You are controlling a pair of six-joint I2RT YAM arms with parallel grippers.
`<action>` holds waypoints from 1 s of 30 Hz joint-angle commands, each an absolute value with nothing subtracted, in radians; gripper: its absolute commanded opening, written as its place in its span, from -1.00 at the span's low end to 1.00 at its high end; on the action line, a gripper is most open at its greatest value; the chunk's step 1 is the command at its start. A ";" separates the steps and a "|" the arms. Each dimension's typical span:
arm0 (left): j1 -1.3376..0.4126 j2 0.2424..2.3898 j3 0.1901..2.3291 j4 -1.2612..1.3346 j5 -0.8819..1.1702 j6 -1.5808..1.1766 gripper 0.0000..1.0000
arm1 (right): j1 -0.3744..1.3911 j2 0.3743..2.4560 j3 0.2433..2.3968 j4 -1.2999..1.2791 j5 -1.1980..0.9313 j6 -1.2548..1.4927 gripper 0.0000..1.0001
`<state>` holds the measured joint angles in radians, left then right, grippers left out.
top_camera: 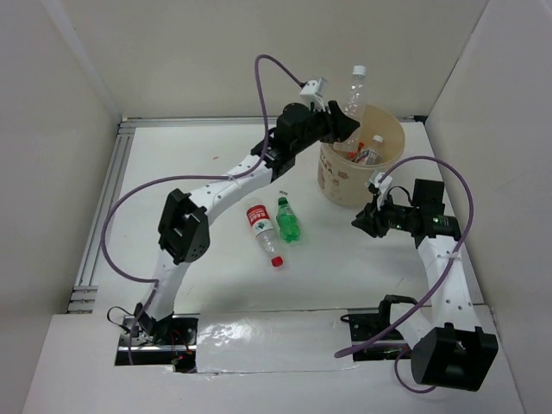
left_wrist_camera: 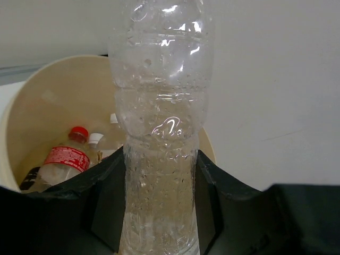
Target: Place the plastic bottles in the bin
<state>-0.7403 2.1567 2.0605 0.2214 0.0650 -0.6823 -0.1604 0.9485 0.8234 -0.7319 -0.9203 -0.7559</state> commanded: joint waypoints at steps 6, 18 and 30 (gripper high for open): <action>-0.762 2.186 2.171 0.241 0.058 -0.689 0.85 | -0.049 0.956 0.778 -0.635 -0.876 -0.674 0.46; -0.733 1.499 1.410 0.031 -0.359 -0.503 1.00 | 0.400 1.320 0.839 -0.219 -0.440 -0.080 0.61; -0.721 0.902 0.631 -0.173 -0.442 -0.883 1.00 | 0.535 1.673 1.023 -0.150 -0.262 0.140 0.66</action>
<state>-0.7147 0.9680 0.6941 -0.1219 -0.4011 -0.7422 0.5163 1.6085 0.9691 -0.2184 -0.3347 0.0727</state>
